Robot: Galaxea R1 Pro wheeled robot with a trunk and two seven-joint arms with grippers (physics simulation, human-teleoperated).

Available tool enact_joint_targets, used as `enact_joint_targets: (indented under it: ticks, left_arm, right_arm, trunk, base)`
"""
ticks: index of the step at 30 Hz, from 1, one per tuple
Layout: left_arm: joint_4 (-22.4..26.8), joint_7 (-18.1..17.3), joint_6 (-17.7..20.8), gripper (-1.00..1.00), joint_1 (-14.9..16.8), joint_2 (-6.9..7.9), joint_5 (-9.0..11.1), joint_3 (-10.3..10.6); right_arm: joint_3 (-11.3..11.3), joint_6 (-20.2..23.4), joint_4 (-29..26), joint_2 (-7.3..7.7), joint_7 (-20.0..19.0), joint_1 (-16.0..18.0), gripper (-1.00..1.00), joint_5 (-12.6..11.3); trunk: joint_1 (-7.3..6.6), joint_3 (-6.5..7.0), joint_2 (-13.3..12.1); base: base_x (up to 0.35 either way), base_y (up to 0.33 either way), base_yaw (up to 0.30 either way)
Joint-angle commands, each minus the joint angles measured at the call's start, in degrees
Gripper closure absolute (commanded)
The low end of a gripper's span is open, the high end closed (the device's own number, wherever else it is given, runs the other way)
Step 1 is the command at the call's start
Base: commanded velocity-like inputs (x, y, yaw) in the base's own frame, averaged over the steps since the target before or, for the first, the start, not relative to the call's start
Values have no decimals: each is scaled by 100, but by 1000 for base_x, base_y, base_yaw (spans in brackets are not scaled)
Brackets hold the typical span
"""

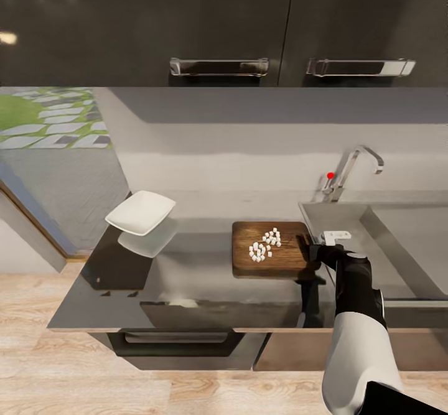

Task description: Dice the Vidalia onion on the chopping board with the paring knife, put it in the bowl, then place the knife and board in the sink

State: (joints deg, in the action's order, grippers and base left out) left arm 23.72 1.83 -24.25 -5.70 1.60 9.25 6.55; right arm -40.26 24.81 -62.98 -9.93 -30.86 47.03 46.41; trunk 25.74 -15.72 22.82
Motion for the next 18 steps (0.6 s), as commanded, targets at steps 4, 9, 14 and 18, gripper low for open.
enact_joint_targets:
  ticks: [4, 9, 14, 18]
  left_arm:
    - [7, 19, -9, -100, -1, 20, 56, 48]
    - [5, 19, -10, -100, -1, 30, 54, 48]
    - [5, 19, -10, -100, -1, 33, 56, 48]
    - [8, 19, -10, -100, -1, 34, 58, 48]
  right_arm:
    - [-18, 6, -12, -7, -39, 8, 100, 52]
    - [-17, 6, -12, -7, -34, 8, 100, 52]
    - [-17, 6, -12, -7, -34, 8, 100, 52]
    - [-17, 6, -12, -7, -34, 8, 100, 52]
  trunk:
    - [4, 27, 10]
    - [4, 72, 10]
    - [4, 117, 10]
    - [4, 153, 10]
  base:
    - [0, 0, 0]
    - [0, 0, 0]
    - [0, 0, 0]
    - [0, 143, 0]
